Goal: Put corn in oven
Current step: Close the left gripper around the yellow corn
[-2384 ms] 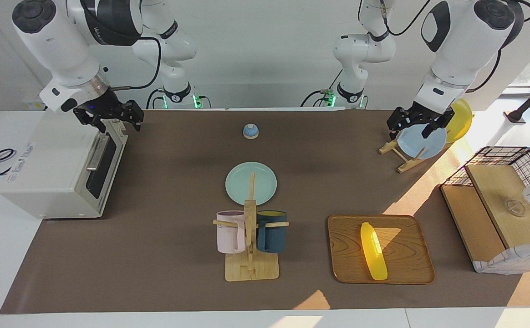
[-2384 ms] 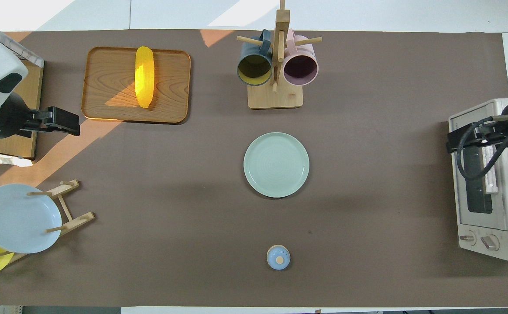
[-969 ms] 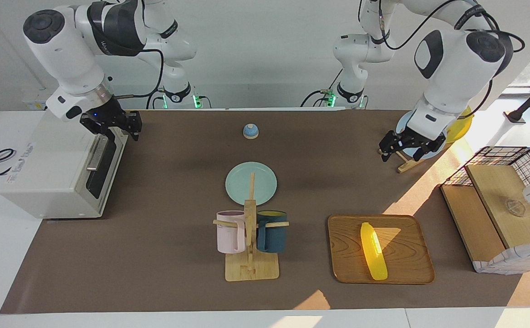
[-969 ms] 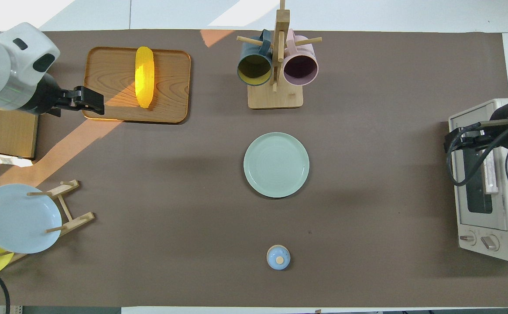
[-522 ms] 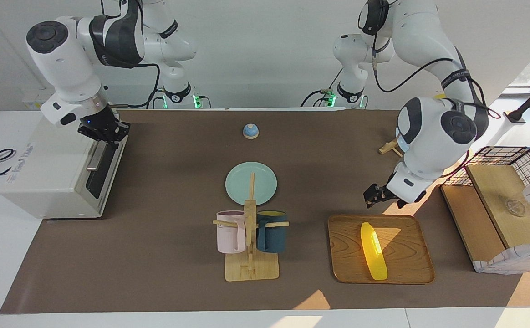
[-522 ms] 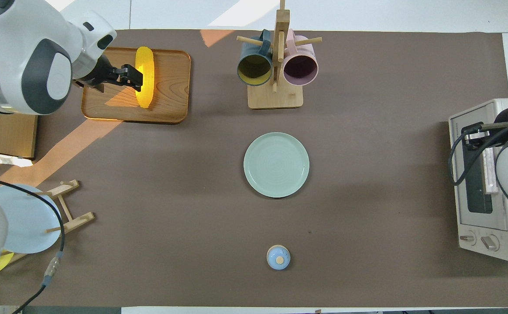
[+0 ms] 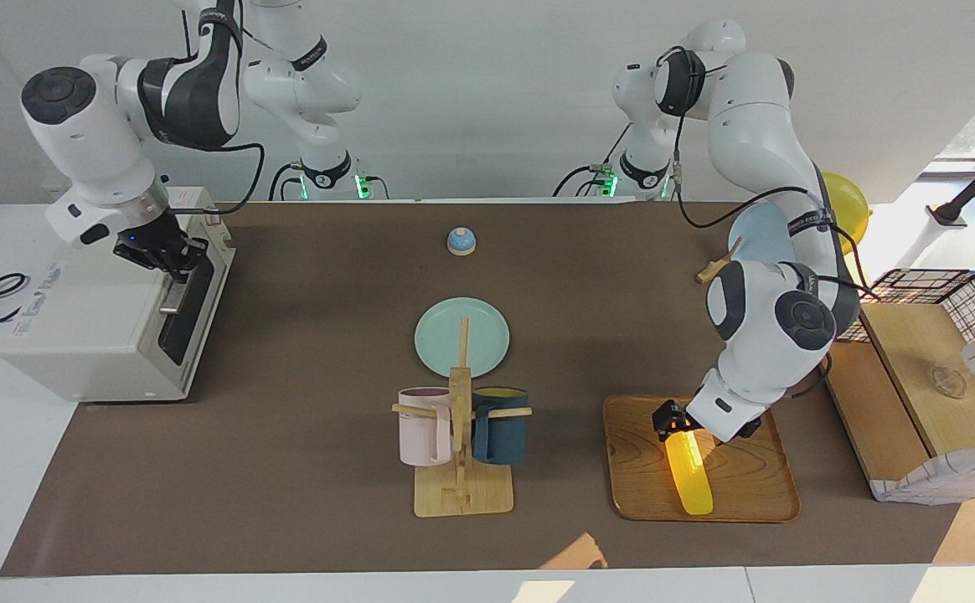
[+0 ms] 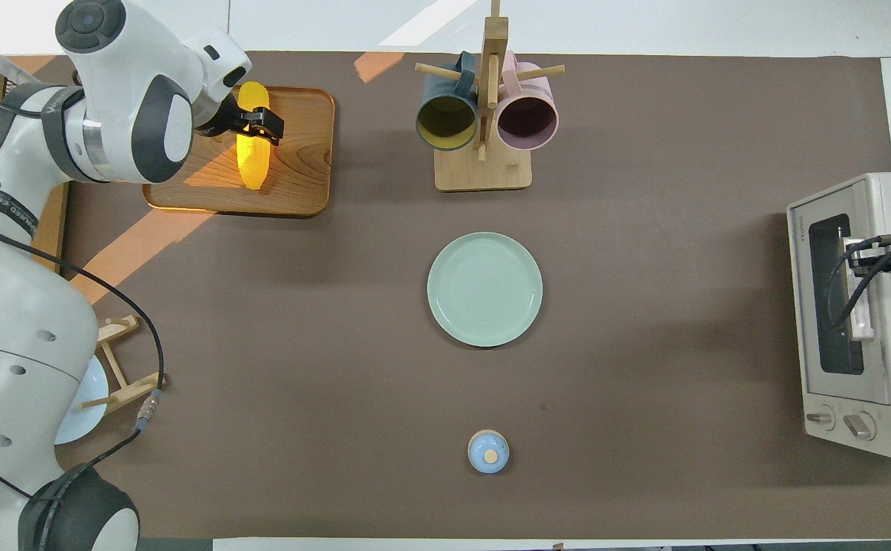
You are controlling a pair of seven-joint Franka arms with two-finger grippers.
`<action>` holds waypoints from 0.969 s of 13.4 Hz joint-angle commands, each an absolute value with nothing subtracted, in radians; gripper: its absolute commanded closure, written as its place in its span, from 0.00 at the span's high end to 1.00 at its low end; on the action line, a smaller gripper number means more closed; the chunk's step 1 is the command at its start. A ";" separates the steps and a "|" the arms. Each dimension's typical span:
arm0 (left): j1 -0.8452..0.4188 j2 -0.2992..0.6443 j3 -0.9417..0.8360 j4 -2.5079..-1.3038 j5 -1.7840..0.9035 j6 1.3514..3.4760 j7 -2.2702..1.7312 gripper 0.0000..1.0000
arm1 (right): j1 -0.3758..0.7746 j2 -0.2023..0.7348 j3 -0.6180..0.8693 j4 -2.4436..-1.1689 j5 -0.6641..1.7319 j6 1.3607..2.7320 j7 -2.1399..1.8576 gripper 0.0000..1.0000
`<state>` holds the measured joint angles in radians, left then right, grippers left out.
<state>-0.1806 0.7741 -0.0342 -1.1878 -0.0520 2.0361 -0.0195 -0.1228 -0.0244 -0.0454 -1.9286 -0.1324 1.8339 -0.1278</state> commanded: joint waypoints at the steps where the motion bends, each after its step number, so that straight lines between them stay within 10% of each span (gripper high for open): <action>1: -0.190 0.888 -0.018 -1.048 -0.038 2.039 0.018 1.00 | -0.146 -0.041 -0.037 -1.974 -0.141 1.876 -0.147 0.00; 7: -0.193 0.890 -0.018 -1.051 -0.037 2.040 0.067 0.97 | -0.176 -0.048 -0.037 -2.026 -0.135 1.933 -0.166 0.00; 13: -0.198 0.884 -0.023 -1.054 0.031 2.023 0.069 0.07 | -0.131 -0.043 -0.031 -2.143 -0.086 2.065 -0.108 0.00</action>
